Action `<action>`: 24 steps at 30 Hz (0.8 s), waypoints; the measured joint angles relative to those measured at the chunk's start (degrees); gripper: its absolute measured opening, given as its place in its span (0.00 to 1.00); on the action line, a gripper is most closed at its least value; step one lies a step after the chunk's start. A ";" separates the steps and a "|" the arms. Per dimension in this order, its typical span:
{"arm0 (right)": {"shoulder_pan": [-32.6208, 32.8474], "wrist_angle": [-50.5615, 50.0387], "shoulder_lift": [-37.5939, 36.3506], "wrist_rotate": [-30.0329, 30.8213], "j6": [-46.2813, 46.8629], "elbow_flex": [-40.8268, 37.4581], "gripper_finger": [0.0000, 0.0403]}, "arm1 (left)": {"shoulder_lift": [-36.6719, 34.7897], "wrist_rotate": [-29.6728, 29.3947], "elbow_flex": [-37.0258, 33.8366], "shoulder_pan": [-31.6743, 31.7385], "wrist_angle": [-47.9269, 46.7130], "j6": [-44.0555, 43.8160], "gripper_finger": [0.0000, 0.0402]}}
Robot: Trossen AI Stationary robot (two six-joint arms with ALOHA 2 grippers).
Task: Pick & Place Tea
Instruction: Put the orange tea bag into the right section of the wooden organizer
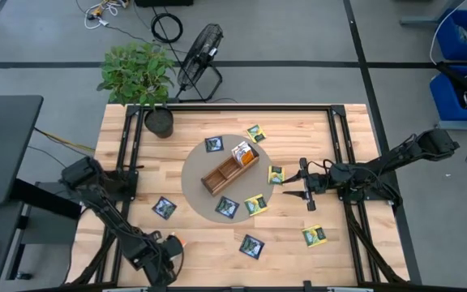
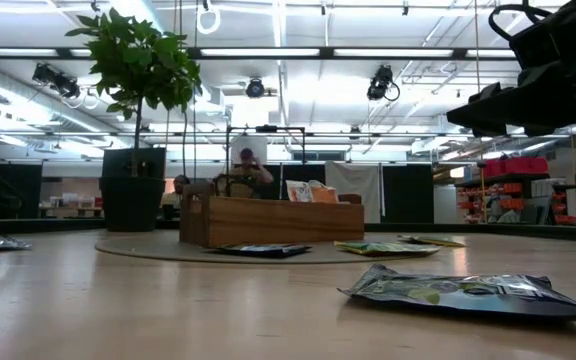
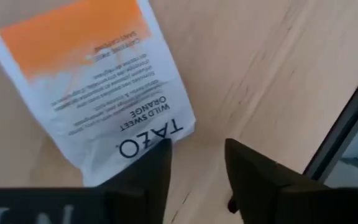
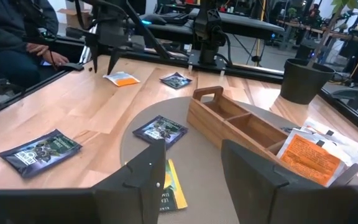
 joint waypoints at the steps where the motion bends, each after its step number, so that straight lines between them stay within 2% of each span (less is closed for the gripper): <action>1: -0.01 -0.02 0.00 0.00 0.01 0.00 0.41 | 0.02 0.47 0.05 0.33 0.07 0.04 0.43; 5: 0.00 -0.05 0.00 0.00 0.40 0.00 0.41 | 0.04 2.93 0.05 1.30 0.25 -0.05 0.48; 12: 0.00 0.06 0.00 0.00 0.19 0.00 0.41 | -0.39 10.37 -0.10 2.72 -0.93 0.03 0.45; 17: 0.00 0.01 0.00 0.00 0.38 0.00 0.41 | -1.52 10.29 2.30 4.80 -4.27 2.66 0.43; 21: 0.00 -0.13 0.00 0.00 0.19 0.00 0.41 | -1.62 7.37 4.22 5.06 -10.50 5.45 0.42; 24: 0.00 -0.45 0.00 -0.02 0.16 0.00 0.41 | -1.59 5.67 4.01 4.70 -10.41 5.98 0.41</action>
